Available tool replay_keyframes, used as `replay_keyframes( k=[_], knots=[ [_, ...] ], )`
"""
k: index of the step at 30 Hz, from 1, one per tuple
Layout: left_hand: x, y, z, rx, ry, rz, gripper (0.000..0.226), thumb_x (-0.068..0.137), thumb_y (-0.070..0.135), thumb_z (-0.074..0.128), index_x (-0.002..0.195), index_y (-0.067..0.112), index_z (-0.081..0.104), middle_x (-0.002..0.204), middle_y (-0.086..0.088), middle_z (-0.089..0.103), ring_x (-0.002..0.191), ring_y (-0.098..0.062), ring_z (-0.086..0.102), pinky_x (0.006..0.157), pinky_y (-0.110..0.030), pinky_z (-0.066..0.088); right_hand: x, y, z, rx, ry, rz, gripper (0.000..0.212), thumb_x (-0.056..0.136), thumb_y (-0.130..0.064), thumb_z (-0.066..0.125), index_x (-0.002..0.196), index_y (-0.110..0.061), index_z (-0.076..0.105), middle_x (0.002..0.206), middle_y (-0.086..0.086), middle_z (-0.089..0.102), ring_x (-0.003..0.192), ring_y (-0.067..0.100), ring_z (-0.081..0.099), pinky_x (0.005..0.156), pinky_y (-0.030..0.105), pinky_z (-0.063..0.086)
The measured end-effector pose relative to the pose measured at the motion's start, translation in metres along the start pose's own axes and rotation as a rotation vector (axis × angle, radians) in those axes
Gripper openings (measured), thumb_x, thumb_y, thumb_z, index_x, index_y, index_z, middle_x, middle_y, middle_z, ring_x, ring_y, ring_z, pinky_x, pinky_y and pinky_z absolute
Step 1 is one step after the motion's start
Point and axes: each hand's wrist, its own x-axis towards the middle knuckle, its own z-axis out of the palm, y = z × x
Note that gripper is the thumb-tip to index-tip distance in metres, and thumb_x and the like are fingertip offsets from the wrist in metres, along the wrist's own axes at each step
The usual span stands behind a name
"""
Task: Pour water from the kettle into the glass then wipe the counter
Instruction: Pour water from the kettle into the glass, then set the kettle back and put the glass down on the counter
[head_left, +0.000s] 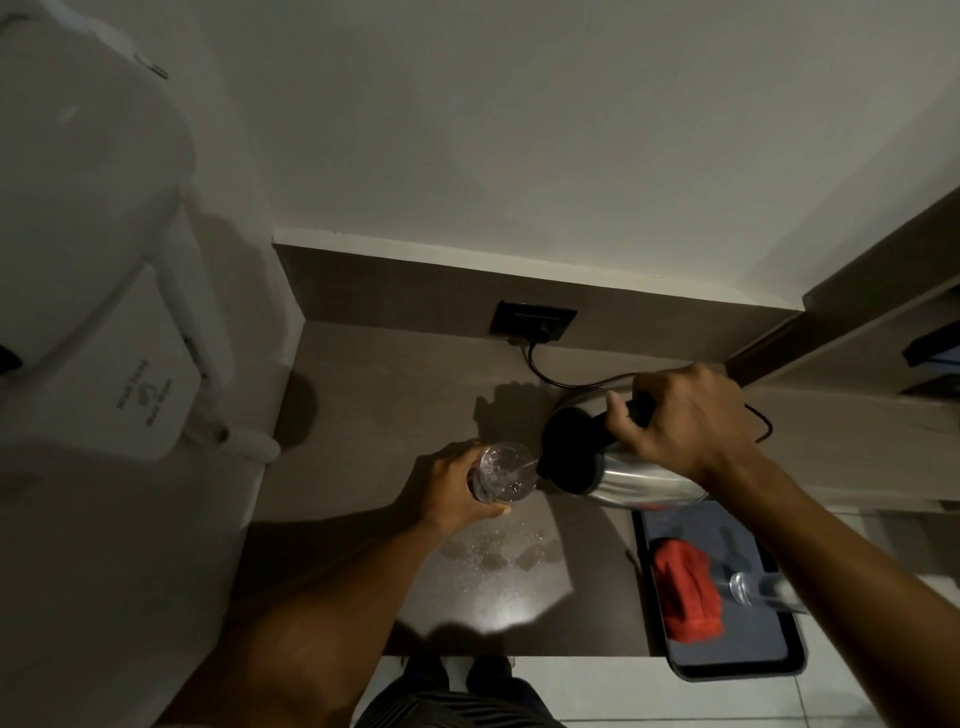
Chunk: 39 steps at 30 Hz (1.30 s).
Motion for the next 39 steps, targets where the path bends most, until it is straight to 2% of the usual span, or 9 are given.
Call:
replay_keyframes(
  k=[8,11,15,20,25,30,33,36,39],
  knots=[
    [0.000,-0.001,0.001,-0.008,-0.010,-0.003,0.086,0.067,0.028,0.088,0.141,0.012,0.048,0.137,-0.007,0.060,0.126,-0.019,0.058,0.104,-0.023,0.047,-0.015,0.011,0.014,0.226,0.027,0.116,0.047,0.086,-0.044,0.045,0.050,-0.015,0.052,0.041,-0.004,0.042,0.036,0.013,0.039,0.042,0.022,0.025],
    [0.002,-0.001,0.004,-0.005,-0.014,-0.010,0.086,0.068,0.028,0.088,0.142,0.012,0.046,0.139,-0.008,0.059,0.128,-0.019,0.056,0.106,-0.028,0.047,-0.027,0.025,0.024,0.417,0.078,0.208,0.040,0.088,-0.036,0.049,0.053,-0.019,0.057,0.041,-0.004,0.048,0.036,0.011,0.043,0.040,0.012,0.028],
    [0.004,-0.003,0.006,-0.001,-0.026,-0.044,0.090,0.069,0.030,0.086,0.145,0.014,0.041,0.144,-0.008,0.053,0.134,-0.023,0.049,0.110,-0.036,0.045,-0.044,0.049,0.043,0.746,0.137,0.401,0.034,0.094,-0.026,0.051,0.061,-0.020,0.060,0.050,-0.003,0.059,0.048,0.011,0.058,0.043,0.013,0.044],
    [0.006,-0.005,0.008,-0.007,0.003,-0.017,0.087,0.066,0.029,0.089,0.141,0.014,0.047,0.140,-0.006,0.057,0.129,-0.019,0.054,0.106,-0.029,0.048,-0.043,0.085,0.057,0.997,0.260,0.519,0.035,0.085,-0.027,0.048,0.053,-0.026,0.063,0.048,-0.011,0.055,0.044,0.003,0.047,0.044,0.018,0.037],
    [0.009,-0.010,0.014,0.014,0.050,-0.012,0.089,0.058,0.037,0.091,0.137,0.023,0.052,0.135,0.001,0.062,0.123,-0.013,0.059,0.101,-0.022,0.051,-0.029,0.110,0.075,1.081,0.307,0.614,0.042,0.088,-0.021,0.045,0.050,-0.025,0.061,0.046,-0.013,0.054,0.044,0.000,0.044,0.045,0.017,0.036],
    [0.013,-0.016,0.026,0.027,0.067,-0.066,0.088,0.056,0.037,0.091,0.134,0.027,0.052,0.131,0.003,0.064,0.121,-0.013,0.060,0.091,-0.013,0.045,-0.027,0.137,0.104,1.055,0.302,0.785,0.037,0.100,-0.015,0.040,0.065,-0.014,0.053,0.067,0.009,0.052,0.065,0.023,0.050,0.064,0.034,0.041],
    [0.015,-0.018,0.030,0.022,0.052,-0.085,0.087,0.059,0.033,0.091,0.136,0.025,0.051,0.134,0.001,0.062,0.124,-0.016,0.058,0.091,-0.014,0.044,-0.026,0.143,0.112,1.094,0.299,0.805,0.037,0.100,-0.015,0.038,0.066,-0.013,0.052,0.067,0.006,0.055,0.064,0.018,0.053,0.063,0.027,0.044],
    [0.018,-0.020,0.031,0.032,0.041,-0.082,0.087,0.063,0.031,0.089,0.139,0.023,0.048,0.138,-0.002,0.059,0.129,-0.018,0.054,0.098,-0.022,0.046,-0.025,0.144,0.117,1.152,0.293,0.763,0.035,0.097,-0.019,0.039,0.065,-0.014,0.053,0.055,-0.010,0.060,0.053,0.003,0.053,0.053,0.015,0.044],
    [0.019,-0.019,0.031,0.035,0.030,-0.079,0.086,0.066,0.027,0.088,0.140,0.020,0.047,0.139,-0.004,0.058,0.129,-0.020,0.054,0.102,-0.025,0.048,-0.029,0.143,0.123,1.192,0.292,0.758,0.030,0.089,-0.029,0.041,0.066,-0.015,0.054,0.054,-0.013,0.060,0.052,0.000,0.053,0.050,0.013,0.043]
  ],
)
